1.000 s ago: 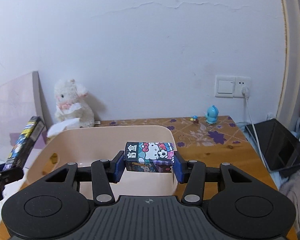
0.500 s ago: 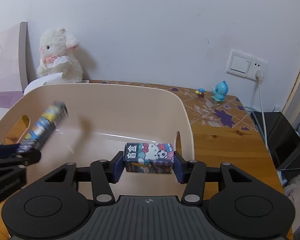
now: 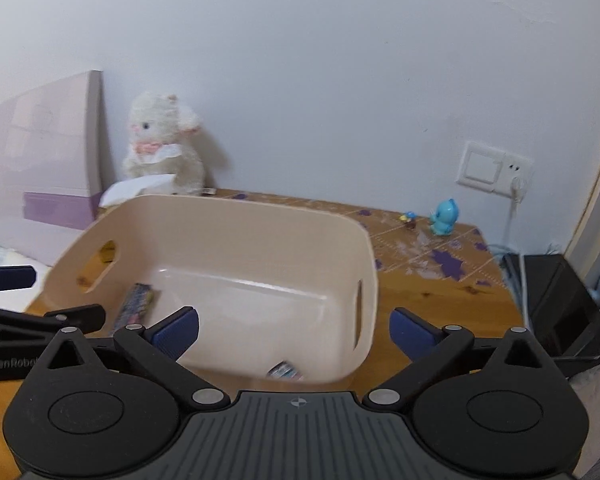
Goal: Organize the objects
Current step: 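Lift both boxes into the beige bin and open both tools, then grasp the silver tin with left tool while right tool grasps blue tissue pack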
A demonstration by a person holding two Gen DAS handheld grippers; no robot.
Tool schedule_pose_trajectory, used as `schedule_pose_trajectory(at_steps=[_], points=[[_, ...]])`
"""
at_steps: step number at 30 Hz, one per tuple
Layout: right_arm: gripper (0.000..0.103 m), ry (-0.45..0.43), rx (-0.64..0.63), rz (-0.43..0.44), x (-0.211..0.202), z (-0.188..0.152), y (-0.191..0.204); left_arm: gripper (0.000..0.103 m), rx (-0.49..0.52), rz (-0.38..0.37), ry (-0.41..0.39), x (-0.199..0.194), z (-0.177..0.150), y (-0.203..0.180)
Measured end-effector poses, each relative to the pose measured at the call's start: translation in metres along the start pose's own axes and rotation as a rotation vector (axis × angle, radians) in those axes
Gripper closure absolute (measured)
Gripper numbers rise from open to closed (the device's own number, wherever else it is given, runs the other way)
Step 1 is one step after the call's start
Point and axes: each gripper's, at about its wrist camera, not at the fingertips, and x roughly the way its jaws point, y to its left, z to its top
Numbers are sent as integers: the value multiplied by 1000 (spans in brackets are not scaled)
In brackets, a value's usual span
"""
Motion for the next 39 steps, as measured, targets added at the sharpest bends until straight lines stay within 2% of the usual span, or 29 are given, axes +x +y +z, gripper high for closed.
schedule_pose_trajectory(at_steps=[9, 14, 19, 26, 39], points=[[0, 64, 16, 23, -11, -42, -12, 15, -14, -23, 20, -23, -41, 16], [0, 151, 22, 14, 8, -71, -16, 15, -25, -72, 103, -9, -70, 20], [0, 229, 13, 0, 29, -97, -18, 15, -6, -66, 160, 7, -96, 17], [0, 297, 33, 15, 55, -118, -17, 15, -41, -99, 215, 27, -109, 17], [0, 244, -7, 39, 71, -115, 6, 17, -45, -70, 193, 41, -112, 17]])
